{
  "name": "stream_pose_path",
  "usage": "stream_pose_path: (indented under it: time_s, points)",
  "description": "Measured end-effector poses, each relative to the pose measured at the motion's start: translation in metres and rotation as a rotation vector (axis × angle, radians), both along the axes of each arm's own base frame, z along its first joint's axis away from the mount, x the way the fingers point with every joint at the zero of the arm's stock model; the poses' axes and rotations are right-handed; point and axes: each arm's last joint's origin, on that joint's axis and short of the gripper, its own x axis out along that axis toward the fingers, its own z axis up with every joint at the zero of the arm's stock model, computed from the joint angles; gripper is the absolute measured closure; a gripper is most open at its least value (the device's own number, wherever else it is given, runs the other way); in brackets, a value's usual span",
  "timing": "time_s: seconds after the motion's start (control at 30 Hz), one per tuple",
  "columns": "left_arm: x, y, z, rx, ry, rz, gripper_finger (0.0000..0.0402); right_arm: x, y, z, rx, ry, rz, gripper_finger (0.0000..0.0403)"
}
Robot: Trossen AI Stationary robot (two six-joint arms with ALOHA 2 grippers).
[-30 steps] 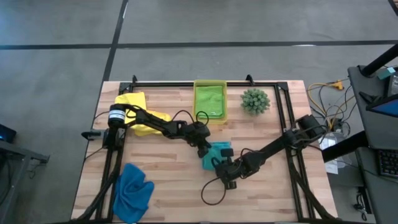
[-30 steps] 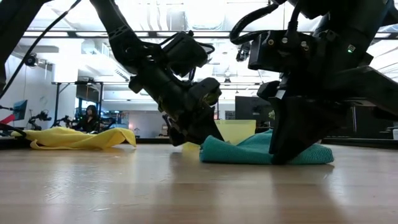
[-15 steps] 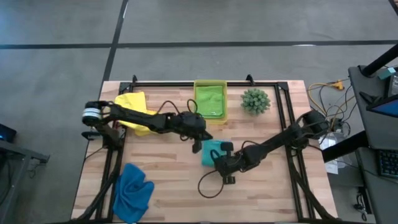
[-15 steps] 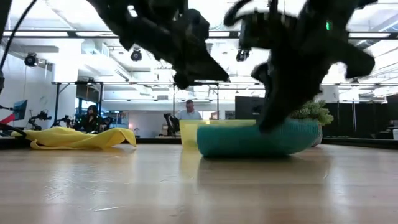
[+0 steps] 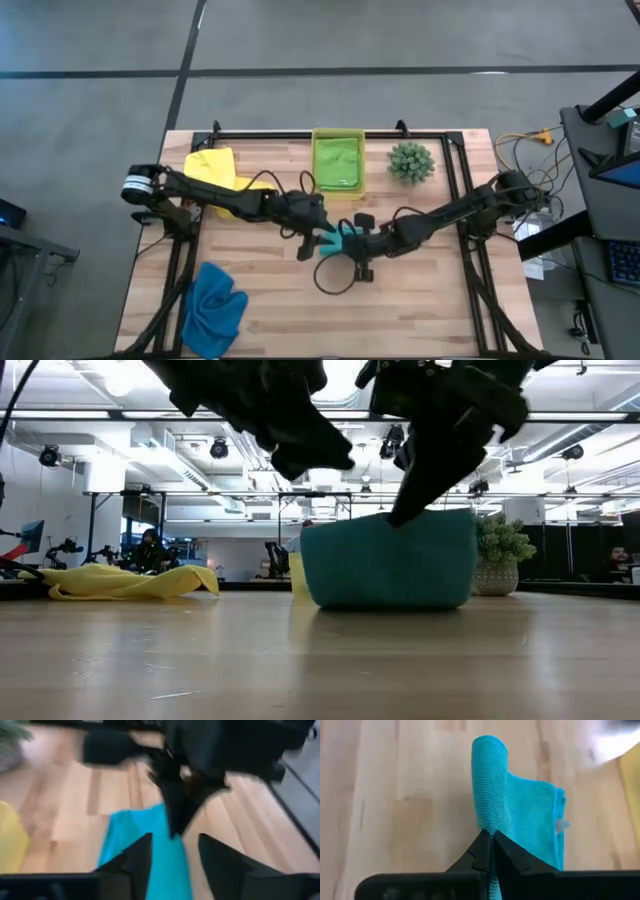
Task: Fold microfiber towels
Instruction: Put the light blue microfiber cloth into the yellow bin
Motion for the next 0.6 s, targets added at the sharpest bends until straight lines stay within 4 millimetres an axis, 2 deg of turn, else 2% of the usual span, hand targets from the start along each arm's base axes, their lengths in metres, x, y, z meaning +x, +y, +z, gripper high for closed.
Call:
stream_pose_path:
  time_s: [0.13, 0.23, 0.6]
  points:
    - [0.003, -0.007, -0.008, 0.004, 0.020, -0.021, 0.0191, 0.001, -0.005, 0.001, 0.001, -0.002, -0.014, 0.0394]
    - [0.006, -0.008, -0.017, 0.010, 0.047, -0.018, 0.0164, 0.001, -0.007, 0.003, 0.007, -0.013, -0.018, 0.0394]
    - [0.014, -0.017, -0.043, 0.047, 0.171, 0.014, 0.0153, 0.003, -0.014, 0.006, 0.045, -0.020, -0.049, 0.0394]
